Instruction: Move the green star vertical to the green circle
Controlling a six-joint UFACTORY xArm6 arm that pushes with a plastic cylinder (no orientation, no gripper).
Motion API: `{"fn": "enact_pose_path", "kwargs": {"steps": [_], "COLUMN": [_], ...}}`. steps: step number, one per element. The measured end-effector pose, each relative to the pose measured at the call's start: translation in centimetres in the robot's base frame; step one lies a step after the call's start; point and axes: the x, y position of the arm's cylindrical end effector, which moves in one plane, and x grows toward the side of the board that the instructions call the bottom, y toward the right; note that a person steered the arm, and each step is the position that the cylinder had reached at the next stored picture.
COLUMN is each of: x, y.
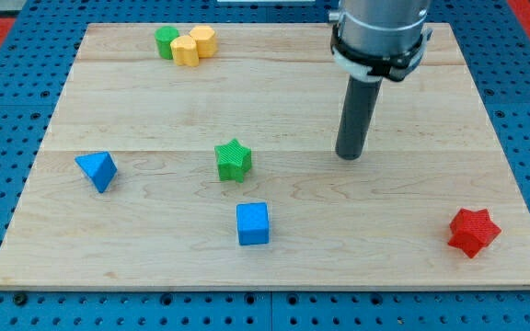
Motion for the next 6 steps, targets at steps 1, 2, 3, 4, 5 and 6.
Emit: {"fn": "enact_pose_path", "kwargs": {"steps": [1,2,3,4,5,6], "x": [4.3,2.1,-2.5,-6.4,-2.8,-2.7], "y": [-4.1,-11.7,-16.8,-21.0,-21.1,-24.1]}}
